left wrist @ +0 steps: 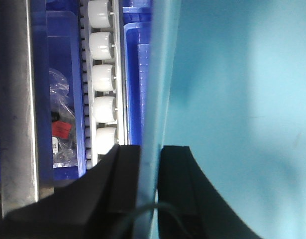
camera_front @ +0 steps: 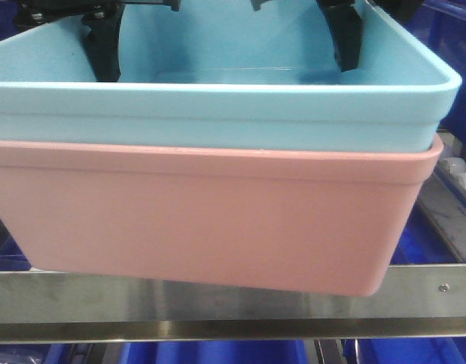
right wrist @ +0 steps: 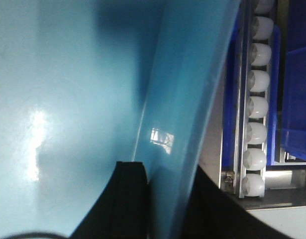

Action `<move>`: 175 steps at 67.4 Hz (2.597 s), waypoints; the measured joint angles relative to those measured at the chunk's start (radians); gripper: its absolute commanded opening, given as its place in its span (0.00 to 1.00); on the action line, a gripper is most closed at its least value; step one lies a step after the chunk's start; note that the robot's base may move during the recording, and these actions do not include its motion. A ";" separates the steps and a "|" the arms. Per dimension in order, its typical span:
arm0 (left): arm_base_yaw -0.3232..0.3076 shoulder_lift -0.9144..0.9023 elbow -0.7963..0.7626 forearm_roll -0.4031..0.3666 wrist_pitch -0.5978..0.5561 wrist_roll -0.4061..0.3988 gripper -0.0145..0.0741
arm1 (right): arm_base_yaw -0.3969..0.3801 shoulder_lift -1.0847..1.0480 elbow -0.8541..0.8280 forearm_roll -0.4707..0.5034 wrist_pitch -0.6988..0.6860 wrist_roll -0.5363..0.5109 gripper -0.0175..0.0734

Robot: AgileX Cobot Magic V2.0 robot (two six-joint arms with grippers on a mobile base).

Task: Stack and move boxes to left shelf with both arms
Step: 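Raise the stacked bins with both grippers above the shelf's metal rail, then lower the stacked bins onto the roller shelf and open both grippers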

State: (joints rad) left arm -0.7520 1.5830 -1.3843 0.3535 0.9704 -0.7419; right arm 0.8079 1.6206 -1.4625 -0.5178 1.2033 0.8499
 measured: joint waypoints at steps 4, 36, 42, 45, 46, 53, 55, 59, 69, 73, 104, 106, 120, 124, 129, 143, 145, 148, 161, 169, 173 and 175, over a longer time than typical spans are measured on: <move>0.000 0.000 0.000 0.017 0.000 0.000 0.15 | 0.000 0.000 -0.004 0.000 -0.009 -0.012 0.25; 0.061 0.000 0.000 0.081 -0.176 -0.014 0.15 | -0.115 0.013 -0.120 0.004 -0.145 -0.167 0.25; 0.095 0.000 0.000 0.066 -0.234 -0.016 0.15 | -0.151 0.032 -0.131 0.014 -0.206 -0.192 0.25; 0.112 0.004 0.000 0.061 -0.258 -0.016 0.15 | -0.165 0.046 -0.134 0.019 -0.233 -0.201 0.25; 0.117 0.006 0.000 0.061 -0.264 -0.016 0.15 | -0.169 0.051 -0.133 0.023 -0.249 -0.204 0.25; 0.148 0.031 0.000 0.061 -0.292 -0.016 0.15 | -0.183 0.095 -0.136 0.034 -0.302 -0.216 0.25; 0.158 0.046 0.000 0.061 -0.299 -0.016 0.15 | -0.185 0.109 -0.136 0.036 -0.313 -0.218 0.25; 0.170 0.070 0.000 0.061 -0.308 -0.016 0.15 | -0.187 0.135 -0.136 0.038 -0.327 -0.218 0.25; 0.189 0.152 0.000 0.061 -0.344 -0.016 0.15 | -0.195 0.203 -0.136 0.040 -0.351 -0.218 0.25; 0.190 0.186 0.000 0.061 -0.354 -0.016 0.15 | -0.196 0.224 -0.136 0.033 -0.353 -0.218 0.25; 0.190 0.245 0.000 0.065 -0.353 -0.010 0.38 | -0.198 0.281 -0.144 0.020 -0.361 -0.221 0.30; 0.190 0.245 -0.002 0.066 -0.361 -0.012 0.43 | -0.198 0.281 -0.146 0.020 -0.361 -0.221 0.33; 0.190 0.249 -0.006 0.061 -0.403 -0.014 0.70 | -0.192 0.285 -0.164 0.035 -0.344 -0.236 0.79; 0.190 0.249 -0.008 0.059 -0.421 -0.014 0.74 | -0.185 0.285 -0.168 0.035 -0.344 -0.242 0.89; 0.190 0.245 -0.012 0.059 -0.428 -0.014 0.76 | -0.181 0.285 -0.170 0.035 -0.337 -0.244 0.88; 0.186 0.237 -0.036 0.059 -0.384 -0.014 0.75 | -0.181 0.285 -0.170 0.035 -0.296 -0.244 0.88; 0.186 0.236 -0.044 0.059 -0.373 -0.014 0.75 | -0.181 0.285 -0.170 0.035 -0.292 -0.244 0.88; 0.186 0.230 -0.055 0.059 -0.352 -0.014 0.75 | -0.181 0.281 -0.170 0.035 -0.288 -0.245 0.88; 0.186 0.211 -0.117 0.058 -0.254 0.023 0.75 | -0.181 0.231 -0.170 0.035 -0.286 -0.245 0.88; 0.186 0.191 -0.145 0.050 -0.200 0.055 0.75 | -0.181 0.186 -0.170 0.035 -0.286 -0.245 0.88; 0.186 0.177 -0.157 0.047 -0.175 0.070 0.75 | -0.181 0.165 -0.170 0.035 -0.286 -0.245 0.88; 0.186 0.167 -0.163 0.045 -0.158 0.079 0.75 | -0.181 0.153 -0.170 0.035 -0.286 -0.245 0.87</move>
State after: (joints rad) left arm -0.5656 1.7502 -1.5474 0.3980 0.8125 -0.6629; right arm 0.6270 1.7740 -1.6325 -0.4829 0.9169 0.6049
